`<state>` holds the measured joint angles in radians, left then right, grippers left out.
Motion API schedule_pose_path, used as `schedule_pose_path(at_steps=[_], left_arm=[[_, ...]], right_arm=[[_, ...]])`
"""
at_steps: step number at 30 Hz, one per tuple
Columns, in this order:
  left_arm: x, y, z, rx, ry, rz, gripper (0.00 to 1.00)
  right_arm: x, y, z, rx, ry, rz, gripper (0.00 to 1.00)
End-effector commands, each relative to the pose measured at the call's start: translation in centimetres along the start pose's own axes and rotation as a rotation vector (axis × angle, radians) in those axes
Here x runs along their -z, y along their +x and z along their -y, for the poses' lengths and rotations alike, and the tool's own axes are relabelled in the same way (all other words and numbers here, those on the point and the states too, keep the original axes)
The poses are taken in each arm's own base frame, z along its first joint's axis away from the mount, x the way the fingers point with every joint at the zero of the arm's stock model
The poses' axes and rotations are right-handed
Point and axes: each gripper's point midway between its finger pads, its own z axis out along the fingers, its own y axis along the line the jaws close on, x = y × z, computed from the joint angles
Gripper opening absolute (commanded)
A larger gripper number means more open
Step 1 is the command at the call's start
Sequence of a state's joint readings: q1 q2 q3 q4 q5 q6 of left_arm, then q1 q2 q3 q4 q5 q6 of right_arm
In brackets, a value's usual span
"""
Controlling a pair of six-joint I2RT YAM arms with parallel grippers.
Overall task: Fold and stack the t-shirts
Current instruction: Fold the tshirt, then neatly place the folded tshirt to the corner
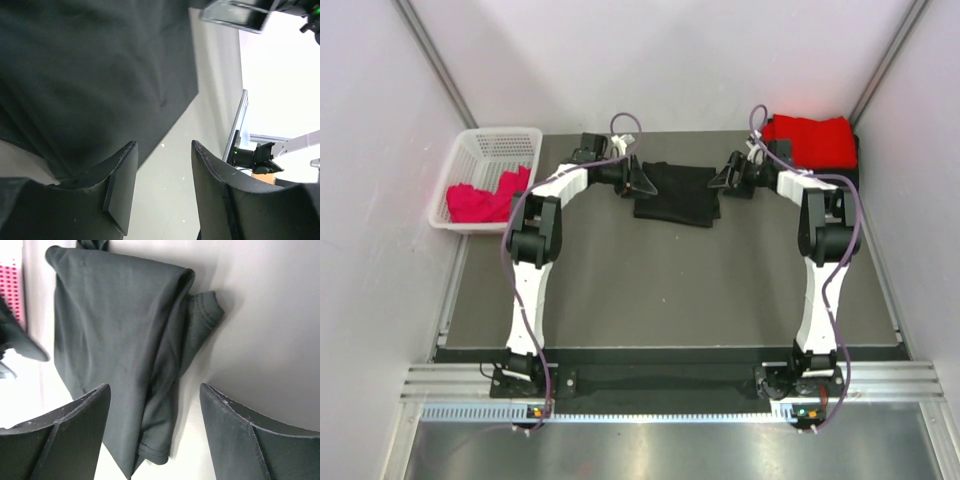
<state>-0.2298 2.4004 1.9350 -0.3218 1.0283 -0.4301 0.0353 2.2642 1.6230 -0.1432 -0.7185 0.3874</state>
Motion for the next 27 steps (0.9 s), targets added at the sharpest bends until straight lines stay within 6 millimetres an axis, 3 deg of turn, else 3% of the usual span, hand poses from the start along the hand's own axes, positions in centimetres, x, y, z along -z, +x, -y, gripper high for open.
schedule_pose_path(at_steps=[1, 5, 11, 17, 21, 24, 27], left_arm=[[-0.6, 0.4, -0.4, 0.014, 0.037, -0.017, 0.52], [-1.6, 1.4, -1.6, 0.035, 0.025, -0.041, 0.52], [-3.0, 2.7, -3.0, 0.058, 0.012, -0.071, 0.51], [-3.5, 3.2, -3.3, 0.058, 0.001, -0.082, 0.51], [-3.8, 3.6, -3.3, 0.063, 0.0, -0.092, 0.51], [-4.2, 3.8, -3.1, 0.065, 0.004, -0.098, 0.51], [-4.1, 3.7, -2.8, 0.059, 0.001, -0.095, 0.5]], right_arm=[[-1.0, 2.9, 1.2, -0.051, -0.009, -0.068, 0.73], [-1.9, 5.5, 1.8, -0.103, -0.009, -0.142, 0.72], [-3.5, 7.5, 1.6, -0.145, -0.012, -0.2, 0.71], [-4.5, 8.6, 0.6, -0.158, -0.021, -0.229, 0.7], [-5.1, 8.4, 0.1, -0.154, -0.023, -0.232, 0.68], [-5.6, 8.5, -0.4, -0.147, -0.025, -0.237, 0.6], [-5.4, 8.3, -0.2, -0.137, 0.0, -0.229, 0.37]])
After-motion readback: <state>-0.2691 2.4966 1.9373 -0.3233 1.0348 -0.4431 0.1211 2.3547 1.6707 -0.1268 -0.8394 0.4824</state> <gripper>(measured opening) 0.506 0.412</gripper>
